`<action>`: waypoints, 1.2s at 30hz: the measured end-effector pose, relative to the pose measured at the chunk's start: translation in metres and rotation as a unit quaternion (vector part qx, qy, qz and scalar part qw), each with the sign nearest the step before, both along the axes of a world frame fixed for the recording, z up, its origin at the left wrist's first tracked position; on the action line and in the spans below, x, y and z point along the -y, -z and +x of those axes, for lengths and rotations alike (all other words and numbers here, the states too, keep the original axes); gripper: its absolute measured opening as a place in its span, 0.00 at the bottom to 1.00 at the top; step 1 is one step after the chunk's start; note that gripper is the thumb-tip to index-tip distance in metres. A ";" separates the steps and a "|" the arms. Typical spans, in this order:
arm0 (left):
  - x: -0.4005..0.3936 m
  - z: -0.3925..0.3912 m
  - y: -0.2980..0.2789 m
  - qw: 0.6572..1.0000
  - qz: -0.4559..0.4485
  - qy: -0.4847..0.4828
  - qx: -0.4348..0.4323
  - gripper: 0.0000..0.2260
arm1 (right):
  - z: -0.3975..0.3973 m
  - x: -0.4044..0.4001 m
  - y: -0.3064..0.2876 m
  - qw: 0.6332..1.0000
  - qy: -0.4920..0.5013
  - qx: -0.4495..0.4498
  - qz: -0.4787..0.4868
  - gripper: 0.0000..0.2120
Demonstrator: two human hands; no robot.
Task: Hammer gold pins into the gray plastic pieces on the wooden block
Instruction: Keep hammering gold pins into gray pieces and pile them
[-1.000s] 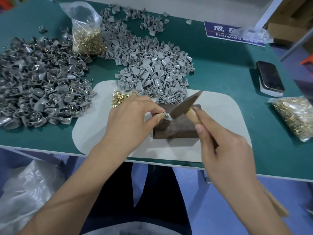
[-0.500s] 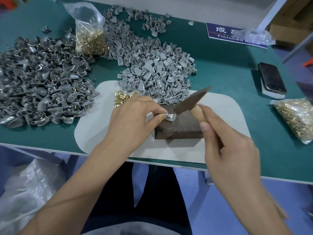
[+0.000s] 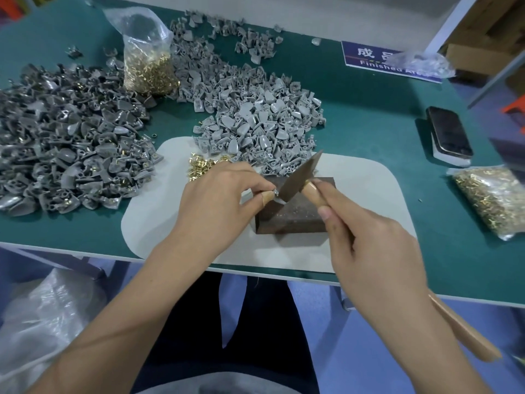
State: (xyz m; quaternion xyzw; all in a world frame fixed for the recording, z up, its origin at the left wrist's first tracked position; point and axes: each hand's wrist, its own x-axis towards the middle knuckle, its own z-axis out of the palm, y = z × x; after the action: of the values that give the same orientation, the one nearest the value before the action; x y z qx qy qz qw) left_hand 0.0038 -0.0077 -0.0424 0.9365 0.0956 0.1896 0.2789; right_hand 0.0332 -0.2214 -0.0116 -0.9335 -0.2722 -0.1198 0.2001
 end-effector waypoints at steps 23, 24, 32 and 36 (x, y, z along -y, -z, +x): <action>0.012 -0.007 0.006 0.998 -0.058 0.005 0.029 0.02 | 0.041 0.035 0.033 0.975 0.214 0.011 0.060 0.09; 0.014 -0.010 0.006 0.997 -0.064 0.008 0.034 0.02 | 0.039 0.028 0.032 0.976 0.165 -0.004 0.141 0.08; -0.001 -0.046 0.012 0.993 -0.096 0.007 0.070 0.08 | -0.011 -0.055 0.036 0.964 -0.134 -0.059 0.221 0.10; -0.031 -0.066 0.018 0.990 -0.103 -0.050 0.085 0.07 | -0.016 -0.093 0.040 0.969 -0.122 -0.064 0.205 0.09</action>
State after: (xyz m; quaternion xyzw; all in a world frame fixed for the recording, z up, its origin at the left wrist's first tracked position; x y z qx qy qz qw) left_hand -0.0625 0.0233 -0.0607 0.8773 0.1375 0.2718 0.3708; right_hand 0.0177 -0.1288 -0.0518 -0.8382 -0.3402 -0.0880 0.4170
